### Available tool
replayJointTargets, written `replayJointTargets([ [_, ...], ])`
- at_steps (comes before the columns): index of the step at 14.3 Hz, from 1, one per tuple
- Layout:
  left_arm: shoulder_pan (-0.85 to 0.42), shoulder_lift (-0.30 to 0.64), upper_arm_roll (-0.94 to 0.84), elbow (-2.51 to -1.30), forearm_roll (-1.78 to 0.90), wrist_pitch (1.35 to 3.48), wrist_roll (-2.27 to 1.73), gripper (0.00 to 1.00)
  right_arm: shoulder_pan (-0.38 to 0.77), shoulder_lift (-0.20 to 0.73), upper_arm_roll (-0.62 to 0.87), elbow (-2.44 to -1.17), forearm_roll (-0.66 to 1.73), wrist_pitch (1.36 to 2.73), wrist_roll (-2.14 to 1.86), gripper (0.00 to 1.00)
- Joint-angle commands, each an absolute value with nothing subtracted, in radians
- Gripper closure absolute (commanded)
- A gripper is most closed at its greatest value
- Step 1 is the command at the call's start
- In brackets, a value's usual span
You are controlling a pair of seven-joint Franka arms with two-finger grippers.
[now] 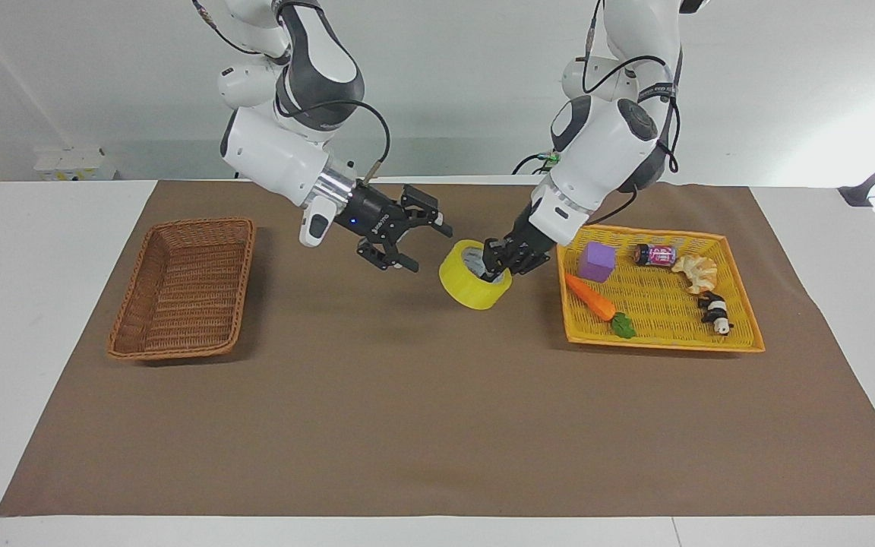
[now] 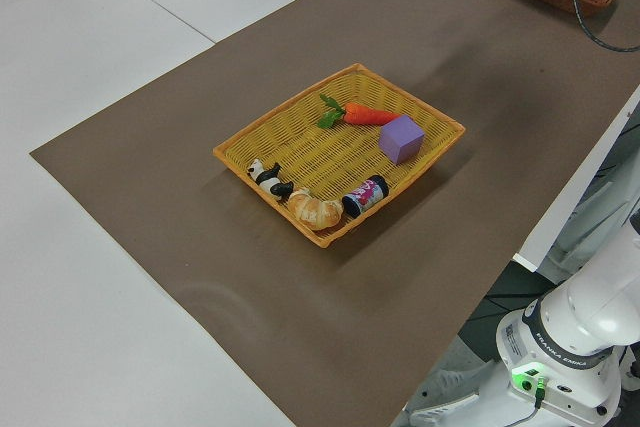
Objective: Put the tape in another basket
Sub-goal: 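Carry the tape with the left gripper while the right gripper approaches, then grasp the tape with the right gripper while the left gripper holds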
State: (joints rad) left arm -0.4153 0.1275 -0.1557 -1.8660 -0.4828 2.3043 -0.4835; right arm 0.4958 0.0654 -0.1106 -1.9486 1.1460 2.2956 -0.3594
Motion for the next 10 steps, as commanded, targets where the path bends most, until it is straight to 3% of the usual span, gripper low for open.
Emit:
replayJointTargets([
  [1,-0.428,0.127,-0.141,-1.85,-0.492,2.278,-0.491,1.0,0.489,0.112,-0.114,-1.919,1.201,2.295,-0.388,0.0],
  [10,-0.425,0.126,-0.141,-1.848,-0.473,2.235,-0.488,1.0,0.495,0.163,-0.114,-1.881,1.282,2.303,-0.324,0.0],
])
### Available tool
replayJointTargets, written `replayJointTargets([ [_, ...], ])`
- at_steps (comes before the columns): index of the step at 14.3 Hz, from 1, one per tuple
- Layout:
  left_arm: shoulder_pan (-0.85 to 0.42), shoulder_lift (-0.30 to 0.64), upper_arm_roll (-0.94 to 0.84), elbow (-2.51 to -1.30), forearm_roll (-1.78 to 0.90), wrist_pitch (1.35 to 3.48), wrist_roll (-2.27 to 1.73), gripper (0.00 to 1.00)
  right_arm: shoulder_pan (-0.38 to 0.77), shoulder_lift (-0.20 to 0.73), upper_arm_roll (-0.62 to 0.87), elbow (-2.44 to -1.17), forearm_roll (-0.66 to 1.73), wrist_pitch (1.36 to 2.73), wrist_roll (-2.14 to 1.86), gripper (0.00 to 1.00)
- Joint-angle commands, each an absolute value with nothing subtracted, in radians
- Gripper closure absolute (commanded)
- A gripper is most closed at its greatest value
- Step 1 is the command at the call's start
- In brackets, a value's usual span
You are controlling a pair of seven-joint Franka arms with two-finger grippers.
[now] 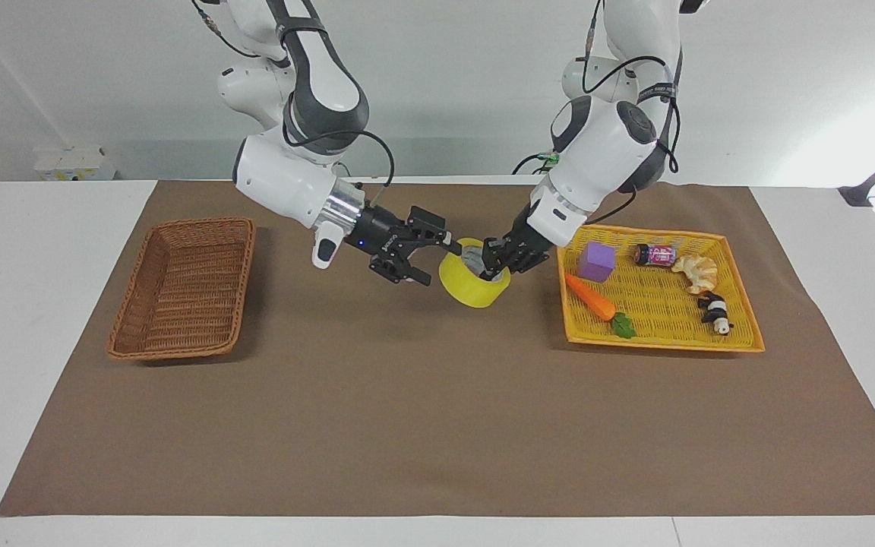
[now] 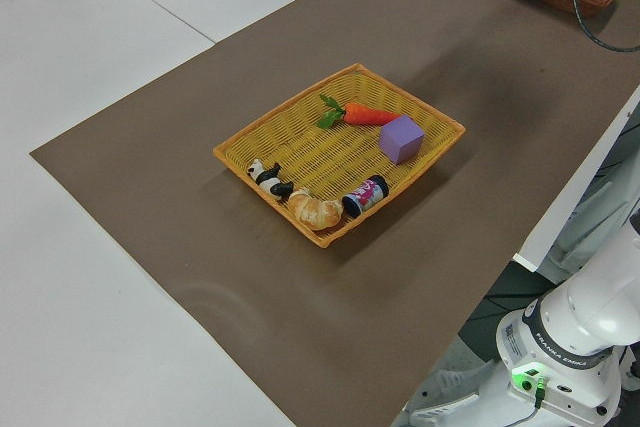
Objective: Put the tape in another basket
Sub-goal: 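Grasp the tape with the right gripper while the left gripper holds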
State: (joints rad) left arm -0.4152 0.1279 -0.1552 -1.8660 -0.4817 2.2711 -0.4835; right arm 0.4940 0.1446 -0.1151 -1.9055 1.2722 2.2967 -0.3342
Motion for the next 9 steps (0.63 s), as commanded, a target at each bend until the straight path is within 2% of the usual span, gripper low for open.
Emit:
replayJointTargets([
  [1,-0.425,0.126,-0.141,-1.848,-0.472,2.23,-0.488,1.0,0.494,0.163,-0.114,-1.881,1.284,2.298,-0.324,0.0],
  [9,-0.423,0.126,-0.141,-1.848,-0.472,2.23,-0.488,1.0,0.522,0.161,-0.114,-1.884,1.284,2.299,-0.318,0.07],
])
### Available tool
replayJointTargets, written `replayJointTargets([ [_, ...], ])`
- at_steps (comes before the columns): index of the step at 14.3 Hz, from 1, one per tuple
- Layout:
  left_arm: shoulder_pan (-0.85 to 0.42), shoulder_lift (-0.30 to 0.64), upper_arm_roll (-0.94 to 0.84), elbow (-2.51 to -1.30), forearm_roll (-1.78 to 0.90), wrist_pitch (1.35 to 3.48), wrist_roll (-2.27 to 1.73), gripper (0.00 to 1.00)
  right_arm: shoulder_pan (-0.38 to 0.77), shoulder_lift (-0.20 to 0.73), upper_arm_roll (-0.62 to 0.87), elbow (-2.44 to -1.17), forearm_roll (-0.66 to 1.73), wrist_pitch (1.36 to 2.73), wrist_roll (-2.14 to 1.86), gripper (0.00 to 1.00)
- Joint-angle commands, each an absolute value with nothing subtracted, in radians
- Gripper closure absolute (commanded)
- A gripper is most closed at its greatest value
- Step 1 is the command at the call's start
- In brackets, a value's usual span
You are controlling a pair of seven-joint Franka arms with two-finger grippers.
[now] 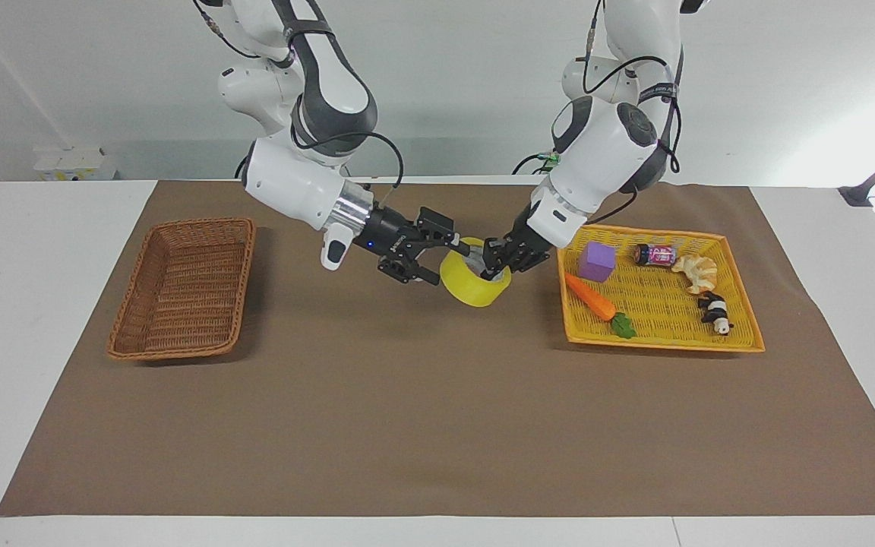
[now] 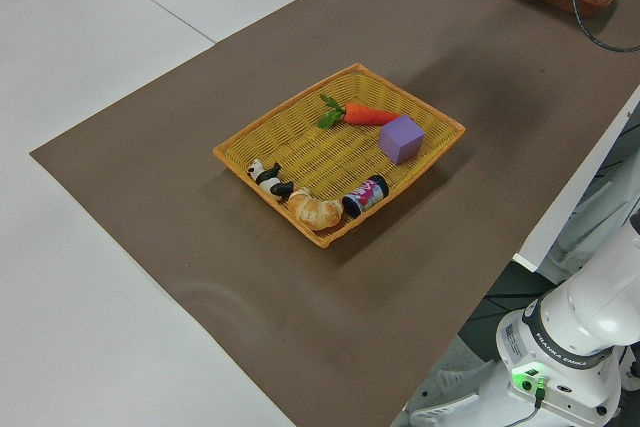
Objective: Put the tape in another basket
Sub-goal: 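Grasp the tape with the right gripper while the left gripper holds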
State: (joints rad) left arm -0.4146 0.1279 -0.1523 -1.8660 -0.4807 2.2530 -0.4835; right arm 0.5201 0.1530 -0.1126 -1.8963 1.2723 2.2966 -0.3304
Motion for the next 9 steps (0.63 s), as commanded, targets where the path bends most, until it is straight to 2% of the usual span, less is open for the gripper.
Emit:
replayJointTargets([
  [1,-0.422,0.126,-0.141,-1.848,-0.472,2.23,-0.488,1.0,0.522,0.161,-0.114,-1.885,1.284,2.296,-0.318,0.08],
  [3,-0.422,0.126,-0.141,-1.848,-0.472,2.23,-0.488,1.0,0.522,0.161,-0.114,-1.888,1.282,2.296,-0.319,0.17],
  [4,-0.422,0.126,-0.141,-1.848,-0.472,2.23,-0.488,1.0,0.523,0.161,-0.114,-1.888,1.282,2.296,-0.321,0.26],
  [6,-0.422,0.126,-0.141,-1.848,-0.472,2.23,-0.489,1.0,0.522,0.161,-0.114,-1.888,1.282,2.296,-0.322,0.61],
  [7,-0.42,0.126,-0.141,-1.848,-0.472,2.23,-0.489,1.0,0.522,0.16,-0.114,-1.89,1.282,2.296,-0.322,0.88],
  [8,-0.42,0.126,-0.141,-1.848,-0.472,2.23,-0.489,1.0,0.522,0.16,-0.114,-1.89,1.282,2.292,-0.322,1.0],
  [9,-0.42,0.126,-0.141,-1.848,-0.472,2.23,-0.489,1.0,0.517,0.16,-0.114,-1.89,1.282,2.286,-0.322,1.0],
])
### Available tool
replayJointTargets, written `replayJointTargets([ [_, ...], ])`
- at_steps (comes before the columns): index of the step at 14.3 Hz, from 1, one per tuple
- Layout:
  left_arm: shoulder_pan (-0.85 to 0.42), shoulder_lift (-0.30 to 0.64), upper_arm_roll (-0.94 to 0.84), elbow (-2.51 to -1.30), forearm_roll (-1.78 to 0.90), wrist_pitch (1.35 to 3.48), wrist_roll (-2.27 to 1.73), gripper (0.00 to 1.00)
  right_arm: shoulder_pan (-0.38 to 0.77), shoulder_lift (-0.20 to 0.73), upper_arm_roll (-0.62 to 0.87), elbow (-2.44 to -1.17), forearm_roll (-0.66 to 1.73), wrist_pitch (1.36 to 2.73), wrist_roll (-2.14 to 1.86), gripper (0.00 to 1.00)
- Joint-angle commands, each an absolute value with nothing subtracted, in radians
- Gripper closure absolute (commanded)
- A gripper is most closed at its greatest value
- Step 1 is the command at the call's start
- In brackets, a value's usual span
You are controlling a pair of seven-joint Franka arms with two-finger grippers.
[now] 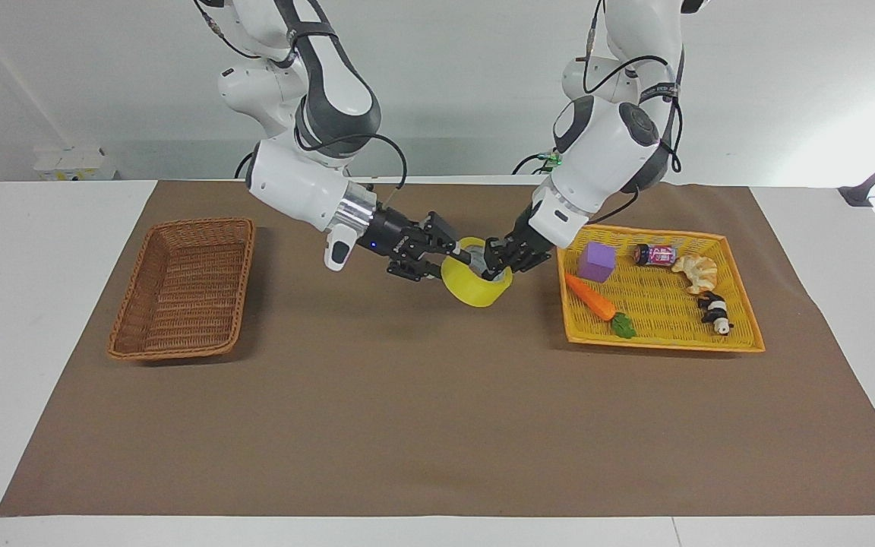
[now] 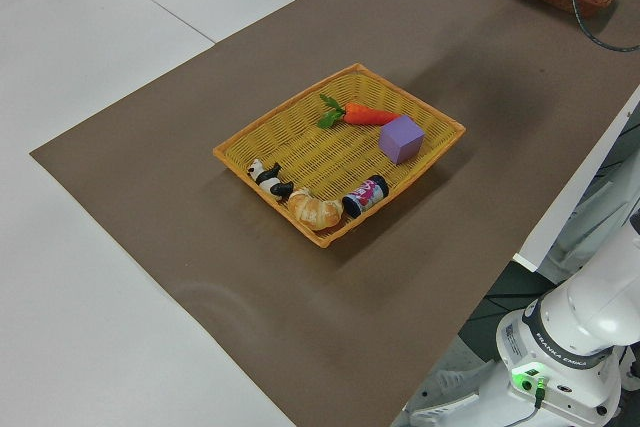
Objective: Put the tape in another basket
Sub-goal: 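Grasp the tape with the right gripper while the left gripper holds, then carry the tape into the wicker basket while the left gripper withdraws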
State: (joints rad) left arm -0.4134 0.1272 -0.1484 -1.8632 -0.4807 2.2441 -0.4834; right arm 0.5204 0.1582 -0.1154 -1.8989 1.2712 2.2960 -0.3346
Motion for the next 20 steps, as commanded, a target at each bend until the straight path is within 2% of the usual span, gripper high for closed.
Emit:
replayJointTargets([
  [1,-0.42,0.126,-0.141,-1.848,-0.472,2.232,-0.489,1.0,0.514,0.158,-0.114,-1.888,1.282,2.283,-0.322,1.0],
  [4,-0.423,0.124,-0.141,-1.848,-0.472,2.23,-0.492,1.0,0.512,0.158,-0.114,-1.89,1.282,2.281,-0.322,1.0],
  [5,-0.426,0.124,-0.141,-1.847,-0.472,2.23,-0.497,0.81,0.511,0.158,-0.114,-1.89,1.284,2.281,-0.322,1.0],
  [6,-0.428,0.124,-0.14,-1.845,-0.472,2.236,-0.515,0.27,0.511,0.158,-0.114,-1.89,1.282,2.281,-0.322,1.0],
  [7,-0.428,0.12,-0.138,-1.838,-0.468,2.235,-0.543,0.01,0.511,0.156,-0.114,-1.89,1.282,2.281,-0.324,1.0],
  [9,-0.414,0.08,-0.133,-1.833,-0.457,2.208,-0.557,0.0,0.506,0.155,-0.114,-1.89,1.282,2.27,-0.324,1.0],
  [12,-0.335,0.026,-0.13,-1.806,-0.454,2.099,-0.551,0.0,0.412,0.124,-0.118,-1.911,1.278,2.127,-0.343,1.0],
  [15,-0.182,0.018,-0.13,-1.756,-0.317,1.967,-0.531,0.0,0.185,0.091,-0.12,-1.956,1.252,1.865,-0.441,1.0],
  [17,-0.05,0.012,-0.13,-1.778,-0.22,1.919,-0.384,0.0,0.007,0.081,-0.12,-1.953,1.125,1.671,-0.486,1.0],
  [20,0.073,0.015,-0.13,-1.744,-0.142,1.838,-0.162,0.0,-0.22,0.078,-0.121,-1.948,0.996,1.484,-0.528,1.0],
])
